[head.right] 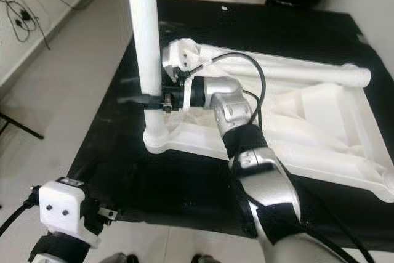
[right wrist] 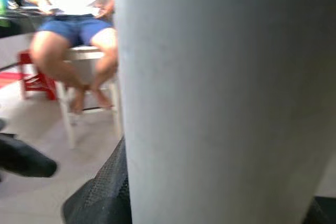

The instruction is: Building children table

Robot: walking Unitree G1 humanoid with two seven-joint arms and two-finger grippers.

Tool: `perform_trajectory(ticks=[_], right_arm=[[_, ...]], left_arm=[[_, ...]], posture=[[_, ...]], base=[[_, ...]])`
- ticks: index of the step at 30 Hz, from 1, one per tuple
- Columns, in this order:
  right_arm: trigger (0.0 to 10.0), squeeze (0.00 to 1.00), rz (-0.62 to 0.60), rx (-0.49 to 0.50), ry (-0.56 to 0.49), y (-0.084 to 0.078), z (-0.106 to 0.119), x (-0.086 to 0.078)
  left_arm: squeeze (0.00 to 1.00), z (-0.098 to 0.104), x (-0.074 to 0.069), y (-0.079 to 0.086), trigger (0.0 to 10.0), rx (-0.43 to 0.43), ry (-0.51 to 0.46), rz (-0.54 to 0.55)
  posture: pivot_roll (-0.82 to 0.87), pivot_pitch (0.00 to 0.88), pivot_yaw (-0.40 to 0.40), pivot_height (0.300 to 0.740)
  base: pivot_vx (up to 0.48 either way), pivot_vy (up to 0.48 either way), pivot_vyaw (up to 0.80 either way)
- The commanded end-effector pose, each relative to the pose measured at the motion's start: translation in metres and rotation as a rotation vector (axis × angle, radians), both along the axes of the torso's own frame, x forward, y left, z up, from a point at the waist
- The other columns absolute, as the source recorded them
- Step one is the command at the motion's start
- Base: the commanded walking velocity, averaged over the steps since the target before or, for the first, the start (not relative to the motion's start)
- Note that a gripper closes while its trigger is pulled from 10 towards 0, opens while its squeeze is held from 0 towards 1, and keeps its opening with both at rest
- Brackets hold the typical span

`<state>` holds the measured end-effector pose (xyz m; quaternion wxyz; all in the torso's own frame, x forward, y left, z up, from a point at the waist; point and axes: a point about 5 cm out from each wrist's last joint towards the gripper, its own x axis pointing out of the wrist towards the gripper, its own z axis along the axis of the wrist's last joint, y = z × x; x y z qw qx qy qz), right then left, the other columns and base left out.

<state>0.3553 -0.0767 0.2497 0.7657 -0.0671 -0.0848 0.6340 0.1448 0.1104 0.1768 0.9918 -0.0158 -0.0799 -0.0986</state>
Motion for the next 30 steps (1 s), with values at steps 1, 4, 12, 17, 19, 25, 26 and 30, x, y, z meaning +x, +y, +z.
perform_trajectory(ticks=[1,4,12,17,19,25,26,30], right_arm=[[0.0,0.00,-0.457,-0.091,0.115,-0.009,-0.044,-0.004],[0.0,0.00,-0.886,-0.141,0.108,-0.019,-0.066,-0.030],[10.0,0.00,-0.839,-0.088,0.124,0.013,-0.059,-0.030],[10.0,0.00,-0.826,-0.081,0.127,0.018,-0.053,-0.024],[10.0,1.00,-0.800,-0.058,0.134,0.019,-0.045,-0.025],[10.0,0.93,-0.599,0.012,0.104,0.010,-0.022,-0.011],[10.0,0.93,-0.557,-0.001,0.098,0.008,-0.022,-0.009],[10.0,0.00,-0.438,-0.027,0.071,-0.001,-0.022,-0.002]], left_arm=[[0.00,-0.002,-0.002,0.003,10.0,-0.004,0.023,0.000],[0.00,-0.002,-0.001,0.006,10.0,-0.003,0.025,-0.002],[0.00,-0.004,0.003,0.004,10.0,-0.004,0.025,-0.012],[0.00,-0.003,0.004,0.005,10.0,-0.006,0.021,-0.001],[0.00,-0.003,0.004,0.005,10.0,-0.006,0.019,0.005],[0.00,-0.003,0.004,0.005,10.0,-0.007,0.022,-0.006],[0.00,-0.003,0.004,0.005,10.0,-0.007,0.023,-0.007],[0.00,-0.003,0.003,0.003,10.0,-0.006,0.022,-0.011]], posture=[[0.10,0.207,-0.031,0.740],[0.09,0.207,-0.010,0.740],[0.10,0.181,-0.022,0.740],[0.10,0.176,-0.028,0.740],[0.10,0.174,-0.029,0.740],[0.10,0.168,-0.028,0.740],[0.11,0.165,-0.028,0.740],[0.12,0.161,-0.034,0.740]], base=[[0.000,0.000,0.00],[0.000,0.000,0.00],[0.000,0.000,0.00],[0.000,0.000,0.00],[0.000,0.000,0.00],[0.000,0.000,0.00],[0.000,0.000,0.00],[0.000,0.000,0.00]])
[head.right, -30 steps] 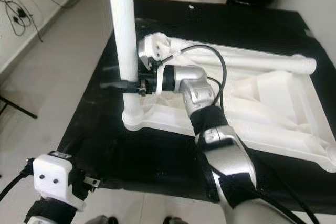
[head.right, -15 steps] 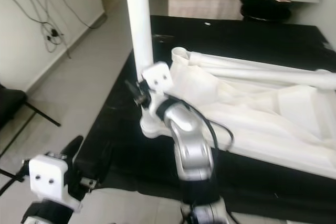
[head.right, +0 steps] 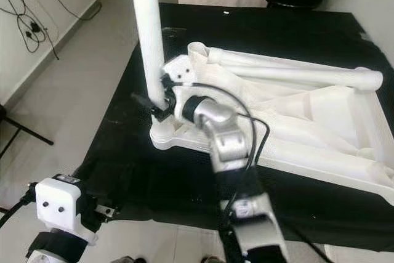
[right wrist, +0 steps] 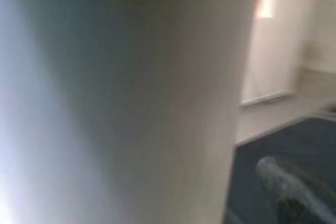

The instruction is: Building children table

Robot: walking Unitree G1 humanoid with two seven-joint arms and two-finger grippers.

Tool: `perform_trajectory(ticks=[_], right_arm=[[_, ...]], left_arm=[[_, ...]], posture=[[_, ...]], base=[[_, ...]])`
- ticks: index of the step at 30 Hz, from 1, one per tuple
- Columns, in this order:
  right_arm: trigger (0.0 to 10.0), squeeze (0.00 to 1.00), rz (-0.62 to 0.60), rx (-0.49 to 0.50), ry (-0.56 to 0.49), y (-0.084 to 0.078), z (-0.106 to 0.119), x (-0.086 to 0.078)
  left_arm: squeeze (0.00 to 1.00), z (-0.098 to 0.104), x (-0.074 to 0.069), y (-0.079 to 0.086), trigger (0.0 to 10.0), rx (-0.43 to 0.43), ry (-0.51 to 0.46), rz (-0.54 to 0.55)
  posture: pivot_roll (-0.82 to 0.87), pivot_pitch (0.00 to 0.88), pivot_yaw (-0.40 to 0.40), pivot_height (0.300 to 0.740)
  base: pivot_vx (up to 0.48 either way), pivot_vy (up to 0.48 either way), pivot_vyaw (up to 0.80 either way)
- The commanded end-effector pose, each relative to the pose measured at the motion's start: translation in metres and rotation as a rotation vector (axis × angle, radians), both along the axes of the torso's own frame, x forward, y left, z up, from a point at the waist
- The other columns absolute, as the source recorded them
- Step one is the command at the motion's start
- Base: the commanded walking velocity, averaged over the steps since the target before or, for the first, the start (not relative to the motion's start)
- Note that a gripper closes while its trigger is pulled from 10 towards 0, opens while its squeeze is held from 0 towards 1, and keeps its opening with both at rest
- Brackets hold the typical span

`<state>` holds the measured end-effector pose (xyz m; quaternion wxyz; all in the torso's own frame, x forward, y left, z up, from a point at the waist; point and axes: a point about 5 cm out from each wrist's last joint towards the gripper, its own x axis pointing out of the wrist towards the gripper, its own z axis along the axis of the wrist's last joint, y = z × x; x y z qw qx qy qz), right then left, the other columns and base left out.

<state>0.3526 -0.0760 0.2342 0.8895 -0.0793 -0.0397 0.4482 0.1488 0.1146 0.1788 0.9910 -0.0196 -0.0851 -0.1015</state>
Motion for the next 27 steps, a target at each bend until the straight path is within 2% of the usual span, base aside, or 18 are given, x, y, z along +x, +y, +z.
perform_trajectory(ticks=[1,3,5,6,7,8,9,10,12,17,18,27], right_arm=[[10.0,0.00,0.052,0.006,0.028,-0.004,-0.007,0.002],[10.0,0.00,0.089,-0.003,0.026,-0.007,-0.006,0.005],[10.0,0.00,0.232,-0.026,0.020,-0.013,-0.002,0.007],[10.0,0.00,0.232,-0.026,0.020,-0.013,-0.002,0.007],[10.0,0.00,0.307,-0.050,0.010,-0.015,0.000,0.006],[10.0,0.00,0.307,-0.050,0.010,-0.015,0.000,0.006],[10.0,0.00,0.384,-0.057,0.021,-0.016,0.001,0.005],[10.0,0.00,0.384,-0.057,0.021,-0.016,0.001,0.005],[10.0,0.00,0.474,-0.061,0.038,-0.017,0.002,0.006],[10.0,0.00,0.499,-0.068,0.031,-0.017,0.009,0.016],[0.0,0.00,0.500,-0.058,0.029,-0.018,0.013,0.017],[0.0,0.00,0.536,-0.049,0.024,-0.021,0.021,0.019]], left_arm=[[0.00,-0.005,-0.001,-0.001,10.0,0.003,0.032,-0.005],[0.00,-0.005,-0.002,-0.001,10.0,0.004,0.031,-0.004],[0.00,-0.004,-0.005,-0.002,10.0,0.009,0.030,-0.003],[0.00,-0.004,-0.005,-0.002,10.0,0.009,0.030,-0.003],[0.00,-0.003,-0.006,-0.002,10.0,0.011,0.029,-0.005],[0.00,-0.003,-0.006,-0.002,10.0,0.011,0.029,-0.005],[0.00,-0.002,-0.007,-0.003,10.0,0.010,0.028,-0.008],[0.00,-0.002,-0.007,-0.003,10.0,0.010,0.028,-0.008],[0.00,-0.002,-0.008,-0.004,10.0,0.009,0.027,-0.012],[0.00,-0.002,-0.012,-0.005,10.0,0.006,0.035,-0.012],[0.00,-0.002,-0.012,-0.005,10.0,0.003,0.037,-0.012],[0.00,-0.002,-0.012,-0.006,10.0,-0.006,0.042,-0.020]], posture=[[0.12,0.161,-0.034,0.740],[0.12,0.159,-0.035,0.740],[0.13,0.157,-0.038,0.740],[0.13,0.157,-0.038,0.740],[0.14,0.156,-0.038,0.740],[0.14,0.156,-0.038,0.740],[0.14,0.161,-0.041,0.740],[0.14,0.161,-0.041,0.740],[0.15,0.158,-0.041,0.740],[0.16,0.158,-0.041,0.740],[0.16,0.158,-0.041,0.740],[0.14,0.167,-0.039,0.740]], base=[[0.000,0.000,0.00],[0.000,0.000,0.00],[0.000,0.000,0.00],[0.000,0.000,0.00],[0.000,0.000,0.00],[0.000,0.000,0.00],[0.000,0.000,0.00],[0.000,0.000,0.00],[0.000,0.000,0.00],[0.000,0.000,0.00],[0.000,0.000,0.00],[0.000,0.000,0.00]])
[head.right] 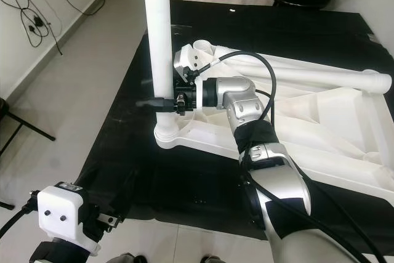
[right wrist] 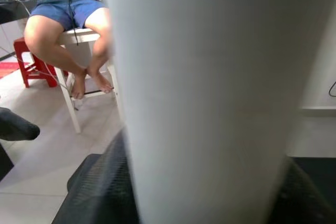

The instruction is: Building children table

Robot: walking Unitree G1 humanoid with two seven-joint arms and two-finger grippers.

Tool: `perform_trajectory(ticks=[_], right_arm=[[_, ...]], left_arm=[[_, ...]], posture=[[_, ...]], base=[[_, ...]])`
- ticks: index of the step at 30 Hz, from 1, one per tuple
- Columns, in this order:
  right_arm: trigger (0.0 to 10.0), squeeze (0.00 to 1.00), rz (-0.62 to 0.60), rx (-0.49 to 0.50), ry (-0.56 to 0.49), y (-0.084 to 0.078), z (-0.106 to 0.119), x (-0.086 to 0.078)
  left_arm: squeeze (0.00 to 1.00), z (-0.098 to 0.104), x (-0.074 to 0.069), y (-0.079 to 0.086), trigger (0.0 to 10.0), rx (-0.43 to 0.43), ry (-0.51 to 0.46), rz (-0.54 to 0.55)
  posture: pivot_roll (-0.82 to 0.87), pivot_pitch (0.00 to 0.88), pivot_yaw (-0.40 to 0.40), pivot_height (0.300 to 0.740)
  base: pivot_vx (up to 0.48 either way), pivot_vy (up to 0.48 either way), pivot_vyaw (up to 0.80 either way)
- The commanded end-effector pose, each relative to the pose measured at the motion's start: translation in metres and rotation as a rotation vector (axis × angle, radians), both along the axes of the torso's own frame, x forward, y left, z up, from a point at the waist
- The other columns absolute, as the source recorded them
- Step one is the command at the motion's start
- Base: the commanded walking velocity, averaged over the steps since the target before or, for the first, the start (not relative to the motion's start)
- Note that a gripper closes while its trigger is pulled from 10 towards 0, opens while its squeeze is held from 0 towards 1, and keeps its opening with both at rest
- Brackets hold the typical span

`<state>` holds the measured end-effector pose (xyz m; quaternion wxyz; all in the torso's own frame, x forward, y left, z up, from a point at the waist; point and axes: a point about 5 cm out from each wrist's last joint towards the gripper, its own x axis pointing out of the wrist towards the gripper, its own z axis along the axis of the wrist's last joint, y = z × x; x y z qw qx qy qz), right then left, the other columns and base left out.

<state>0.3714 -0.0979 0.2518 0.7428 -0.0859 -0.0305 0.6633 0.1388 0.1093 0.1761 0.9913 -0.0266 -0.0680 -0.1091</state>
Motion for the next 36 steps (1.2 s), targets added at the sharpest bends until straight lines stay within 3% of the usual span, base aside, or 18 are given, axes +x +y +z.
perform_trajectory(ticks=[1,4,13,15,16,17,18,19,21,23,28,29,30,33,34,36], right_arm=[[0.0,0.00,0.027,0.014,-0.006,0.000,0.004,0.000],[0.0,0.00,0.029,0.025,0.004,-0.005,0.002,-0.001],[0.0,0.00,-0.183,0.061,0.023,-0.017,-0.029,-0.009],[0.0,0.00,-0.532,0.036,0.093,-0.012,-0.061,-0.018],[0.0,0.00,-0.869,-0.023,0.044,-0.024,-0.072,-0.024],[0.0,0.00,-0.869,-0.023,0.044,-0.024,-0.072,-0.024],[0.0,0.00,-1.112,-0.063,-0.007,-0.038,-0.077,-0.032],[0.0,0.00,-1.132,-0.077,-0.041,-0.034,-0.080,-0.044],[0.0,0.00,-1.127,-0.072,-0.044,-0.029,-0.082,-0.050],[0.0,0.00,-1.043,-0.051,-0.043,-0.014,-0.082,-0.051],[0.0,0.00,-0.993,-0.041,-0.032,-0.004,-0.080,-0.047],[6.3,0.00,-0.984,-0.040,-0.026,-0.002,-0.080,-0.047],[10.0,0.00,-0.960,-0.036,-0.021,0.001,-0.078,-0.045],[10.0,0.00,-0.869,0.042,0.010,0.011,-0.067,-0.044],[10.0,1.00,-0.814,0.089,0.024,0.014,-0.059,-0.042],[10.0,1.00,-0.752,0.126,0.035,0.017,-0.051,-0.041]], left_arm=[[0.00,0.000,-0.002,0.000,10.0,0.002,0.008,-0.004],[0.00,0.000,-0.002,0.000,10.0,-0.002,0.012,0.001],[0.00,-0.001,-0.003,0.002,10.0,-0.013,0.019,0.012],[0.00,-0.002,-0.002,0.004,10.0,-0.013,0.022,0.009],[0.00,-0.002,-0.002,0.004,10.0,-0.015,0.024,0.006],[0.00,-0.002,-0.002,0.004,10.0,-0.015,0.024,0.006],[0.00,-0.002,-0.002,0.005,10.0,-0.017,0.026,0.005],[0.00,-0.002,-0.001,0.005,10.0,-0.018,0.025,0.002],[0.00,-0.002,-0.001,0.006,10.0,-0.018,0.025,0.004],[0.00,-0.003,0.001,0.006,10.0,-0.017,0.024,0.006],[0.00,-0.003,0.002,0.007,10.0,-0.018,0.023,0.007],[0.00,-0.003,0.002,0.007,10.0,-0.018,0.023,0.007],[0.00,-0.003,0.002,0.007,10.0,-0.018,0.023,0.007],[0.00,-0.003,0.003,0.007,10.0,-0.019,0.021,0.009],[0.00,-0.003,0.003,0.007,10.0,-0.020,0.020,0.009],[0.00,-0.003,0.003,0.007,10.0,-0.021,0.020,0.009]], posture=[[0.13,0.168,-0.036,0.740],[0.12,0.172,-0.041,0.740],[0.09,0.189,-0.040,0.740],[0.08,0.191,-0.038,0.740],[0.07,0.197,-0.040,0.740],[0.07,0.197,-0.040,0.740],[0.07,0.197,-0.040,0.740],[0.07,0.195,-0.032,0.740],[0.07,0.188,-0.026,0.740],[0.07,0.185,-0.026,0.740],[0.07,0.185,-0.025,0.740],[0.07,0.185,-0.025,0.740],[0.07,0.183,-0.027,0.740],[0.07,0.183,-0.028,0.740],[0.07,0.183,-0.030,0.740],[0.07,0.183,-0.031,0.740]], base=[[0.000,0.000,0.00],[0.000,0.000,0.00],[0.000,0.000,0.00],[0.000,0.000,0.00],[0.000,0.000,0.00],[0.000,0.000,0.00],[0.000,0.000,0.00],[0.000,0.000,0.00],[0.000,0.000,0.00],[0.000,0.000,0.00],[0.000,0.000,0.00],[0.000,0.000,0.00],[0.000,0.000,0.00],[0.000,0.000,0.00],[0.000,0.000,0.00],[0.000,0.000,0.00]])
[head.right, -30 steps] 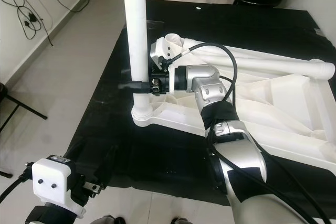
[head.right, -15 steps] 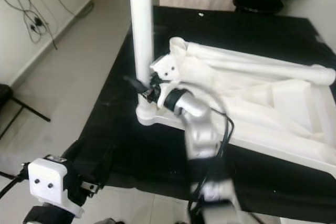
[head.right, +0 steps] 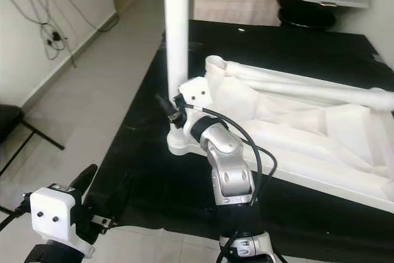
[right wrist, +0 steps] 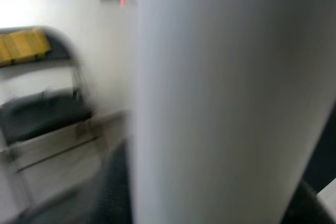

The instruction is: Building children table

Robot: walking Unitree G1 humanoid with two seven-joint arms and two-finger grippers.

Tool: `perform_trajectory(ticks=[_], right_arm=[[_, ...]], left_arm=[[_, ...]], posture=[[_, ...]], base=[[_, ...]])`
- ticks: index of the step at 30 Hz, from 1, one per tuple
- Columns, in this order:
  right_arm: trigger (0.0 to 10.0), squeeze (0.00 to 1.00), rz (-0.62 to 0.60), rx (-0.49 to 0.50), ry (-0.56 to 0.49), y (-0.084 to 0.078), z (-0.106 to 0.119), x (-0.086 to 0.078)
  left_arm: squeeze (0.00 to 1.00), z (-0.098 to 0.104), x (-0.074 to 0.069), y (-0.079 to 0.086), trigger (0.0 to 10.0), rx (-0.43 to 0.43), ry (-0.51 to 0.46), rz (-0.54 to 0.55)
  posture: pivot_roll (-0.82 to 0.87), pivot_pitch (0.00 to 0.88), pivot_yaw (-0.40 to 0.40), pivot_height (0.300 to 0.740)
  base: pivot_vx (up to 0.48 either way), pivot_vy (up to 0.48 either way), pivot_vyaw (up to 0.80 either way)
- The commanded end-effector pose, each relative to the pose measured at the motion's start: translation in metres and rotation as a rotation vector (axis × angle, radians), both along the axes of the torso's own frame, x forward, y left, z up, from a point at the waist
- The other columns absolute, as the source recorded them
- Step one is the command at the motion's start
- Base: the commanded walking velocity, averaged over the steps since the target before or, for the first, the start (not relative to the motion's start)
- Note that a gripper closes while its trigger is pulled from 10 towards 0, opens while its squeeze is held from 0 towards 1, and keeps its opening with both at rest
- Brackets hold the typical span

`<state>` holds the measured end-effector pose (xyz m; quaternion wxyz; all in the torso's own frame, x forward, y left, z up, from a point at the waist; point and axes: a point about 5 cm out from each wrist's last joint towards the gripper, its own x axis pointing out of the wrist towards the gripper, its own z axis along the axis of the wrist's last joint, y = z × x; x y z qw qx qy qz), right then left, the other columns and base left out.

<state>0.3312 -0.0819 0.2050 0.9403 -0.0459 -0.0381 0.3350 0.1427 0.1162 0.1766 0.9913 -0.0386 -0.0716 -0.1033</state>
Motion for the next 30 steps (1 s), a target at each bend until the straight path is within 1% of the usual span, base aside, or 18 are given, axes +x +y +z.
perform_trajectory(ticks=[1,2,3,4,6,8,9,10,12,13,14,15,16,18,21,24,25,30], right_arm=[[10.0,1.00,0.066,0.038,-0.001,0.002,0.004,0.002],[10.0,1.00,0.134,0.066,-0.022,0.003,0.014,0.004],[10.0,1.00,0.173,0.082,-0.034,0.003,0.020,0.005],[10.0,1.00,0.205,0.075,-0.052,0.003,0.025,0.007],[10.0,1.00,0.299,0.036,-0.064,0.002,0.030,0.010],[10.0,1.00,0.395,-0.037,-0.098,0.001,0.034,0.014],[10.0,0.89,0.409,-0.062,-0.116,0.000,0.036,0.017],[10.0,0.48,0.411,-0.068,-0.120,-0.001,0.038,0.023],[10.0,0.48,0.407,-0.066,-0.119,-0.002,0.040,0.026],[10.0,0.00,0.532,-0.053,-0.082,-0.001,0.043,0.029],[10.0,0.00,0.532,-0.053,-0.082,-0.001,0.043,0.029],[10.0,0.00,0.632,-0.051,-0.060,-0.001,0.044,0.028],[10.0,0.00,0.695,-0.051,-0.038,-0.001,0.043,0.027],[10.0,0.00,0.742,-0.063,-0.016,0.000,0.042,0.028],[10.0,0.00,0.751,-0.053,-0.012,0.005,0.045,0.035],[10.0,0.00,0.747,-0.056,-0.017,0.008,0.047,0.038],[10.0,0.00,0.751,-0.049,-0.022,0.012,0.049,0.040],[10.0,0.00,0.792,-0.033,-0.026,0.018,0.053,0.042]], left_arm=[[0.00,-0.004,0.000,0.000,10.0,0.003,0.024,-0.002],[0.00,-0.004,0.000,0.000,10.0,0.002,0.024,-0.002],[0.00,-0.004,0.000,0.000,10.0,0.001,0.024,-0.003],[0.00,-0.004,0.000,0.000,10.0,0.000,0.024,-0.003],[0.00,-0.004,-0.001,-0.001,10.0,-0.001,0.024,-0.004],[0.00,-0.004,-0.001,-0.001,10.0,-0.002,0.024,-0.004],[0.00,-0.003,-0.001,-0.001,10.0,-0.003,0.024,-0.004],[0.00,-0.003,-0.001,-0.001,10.0,-0.003,0.025,-0.005],[0.00,-0.003,-0.001,-0.001,10.0,-0.002,0.025,-0.005],[0.00,-0.003,-0.002,-0.002,10.0,-0.003,0.027,-0.006],[0.00,-0.003,-0.002,-0.002,10.0,-0.003,0.027,-0.006],[0.00,-0.003,-0.003,-0.003,10.0,-0.003,0.028,-0.007],[0.00,-0.003,-0.004,-0.003,10.0,-0.004,0.029,-0.007],[0.00,-0.003,-0.004,-0.004,10.0,-0.005,0.030,-0.008],[0.00,-0.003,-0.005,-0.005,10.0,-0.007,0.032,-0.011],[0.00,-0.003,-0.005,-0.006,10.0,-0.006,0.033,-0.011],[0.00,-0.003,-0.006,-0.006,10.0,-0.006,0.035,-0.011],[0.00,-0.003,-0.007,-0.007,10.0,-0.006,0.037,-0.010]], posture=[[0.07,0.183,-0.031,0.740],[0.08,0.184,-0.033,0.740],[0.08,0.184,-0.033,0.740],[0.08,0.184,-0.033,0.740],[0.08,0.186,-0.034,0.740],[0.08,0.185,-0.035,0.740],[0.08,0.189,-0.036,0.740],[0.09,0.189,-0.037,0.740],[0.09,0.189,-0.037,0.740],[0.10,0.192,-0.036,0.740],[0.10,0.192,-0.036,0.740],[0.10,0.192,-0.036,0.740],[0.10,0.193,-0.036,0.740],[0.10,0.193,-0.036,0.740],[0.10,0.195,-0.039,0.740],[0.11,0.195,-0.040,0.740],[0.11,0.196,-0.042,0.740],[0.12,0.196,-0.043,0.740]], base=[[0.000,0.000,0.00],[0.000,0.000,0.00],[0.000,0.000,0.00],[0.000,0.000,0.00],[0.000,0.000,0.00],[0.000,0.000,0.00],[0.000,0.000,0.00],[0.000,0.000,0.00],[0.000,0.000,0.00],[0.000,0.000,0.00],[0.000,0.000,0.00],[0.000,0.000,0.00],[0.000,0.000,0.00],[0.000,0.000,0.00],[0.000,0.000,0.00],[0.000,0.000,0.00],[0.000,0.000,0.00],[0.000,0.000,0.00]])
